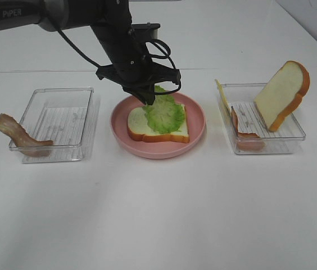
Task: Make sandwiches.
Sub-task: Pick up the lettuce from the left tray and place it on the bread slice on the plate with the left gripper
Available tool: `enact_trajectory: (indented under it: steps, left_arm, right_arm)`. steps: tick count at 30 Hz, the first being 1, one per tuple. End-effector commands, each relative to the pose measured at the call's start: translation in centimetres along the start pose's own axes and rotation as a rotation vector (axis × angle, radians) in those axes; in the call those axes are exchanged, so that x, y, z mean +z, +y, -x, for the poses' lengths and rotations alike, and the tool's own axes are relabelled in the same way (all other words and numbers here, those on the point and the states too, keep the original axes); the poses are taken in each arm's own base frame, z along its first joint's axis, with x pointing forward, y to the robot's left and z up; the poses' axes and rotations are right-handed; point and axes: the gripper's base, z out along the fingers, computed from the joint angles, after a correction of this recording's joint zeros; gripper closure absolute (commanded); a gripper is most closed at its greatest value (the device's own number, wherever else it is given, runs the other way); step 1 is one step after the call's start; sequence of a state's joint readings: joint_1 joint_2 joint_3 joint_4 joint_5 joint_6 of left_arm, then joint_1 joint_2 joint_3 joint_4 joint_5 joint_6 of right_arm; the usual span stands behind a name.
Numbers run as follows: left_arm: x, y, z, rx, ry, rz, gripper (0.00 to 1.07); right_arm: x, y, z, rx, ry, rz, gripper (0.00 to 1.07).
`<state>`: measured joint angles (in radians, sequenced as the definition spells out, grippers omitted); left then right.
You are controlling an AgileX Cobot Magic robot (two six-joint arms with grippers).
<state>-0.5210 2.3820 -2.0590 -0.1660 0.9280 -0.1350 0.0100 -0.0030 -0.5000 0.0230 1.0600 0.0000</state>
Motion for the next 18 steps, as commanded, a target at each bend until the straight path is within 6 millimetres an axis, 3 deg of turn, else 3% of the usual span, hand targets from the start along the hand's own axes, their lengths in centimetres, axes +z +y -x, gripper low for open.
enact_trajectory:
  steps: [1,2,3,4,5,6,7,9,11,12,13,14,16,18]
  left_arm:
    - [0.0,-0.2,0.1,0.007,-0.004,-0.001,0.69]
    - [0.0,-0.2,0.1,0.007,-0.004,-0.001,0.69]
    - [0.0,-0.2,0.1,0.007,-0.002,0.001,0.61]
    - [-0.2,-0.1,0.0,0.018,0.002,0.016,0.39]
    - [-0.2,-0.1,0.0,0.018,0.002,0.016,0.39]
    - [-0.3,0.0,0.0,0.026,0.005,0.027,0.21]
    - [-0.3,0.0,0.0,0.026,0.005,0.027,0.21]
    - [-2.0,0.3,0.3,0.075,0.027,0.096,0.04]
    - [-2.6,0.3,0.3,0.083,0.047,0.113,0.04]
    - [-4.4,0.3,0.4,0.103,0.102,0.142,0.04]
    - [-4.4,0.3,0.4,0.103,0.102,0.142,0.04]
    - [-6.2,0.1,0.4,0.124,0.142,0.157,0.04]
    - [-6.9,-0.1,0.6,0.121,0.125,0.147,0.04]
    - [-9.8,-0.2,1.0,0.110,0.067,0.140,0.04]
  right_arm:
    - [-0.1,-0.1,-0.1,0.004,-0.016,-0.005,0.13]
    - [-0.1,-0.1,-0.1,0.004,-0.016,-0.005,0.13]
    - [-0.1,-0.1,-0.1,0.004,-0.016,-0.005,0.13]
    - [-0.1,-0.1,-0.1,0.004,-0.016,-0.005,0.13]
    - [-0.1,-0.1,-0.1,0.004,-0.016,-0.005,0.13]
    - [-0.1,-0.1,-0.1,0.004,-0.016,-0.005,0.13]
    - [-0.1,-0.1,-0.1,0.004,-0.016,-0.005,0.13]
    - [-0.1,-0.1,-0.1,0.004,-0.016,-0.005,0.13]
    - [-0.1,-0.1,-0.1,0.004,-0.016,-0.005,0.13]
    - [-0.1,-0.1,-0.1,0.004,-0.016,-0.005,0.13]
    - [-0.1,-0.1,-0.1,0.004,-0.016,-0.005,0.13]
    - [-0.1,-0.1,-0.1,0.004,-0.016,-0.005,0.13]
    - [-0.1,-0.1,-0.1,0.004,-0.016,-0.005,0.13]
    - [-0.1,-0.1,-0.1,0.004,-0.016,-0.005,0.13]
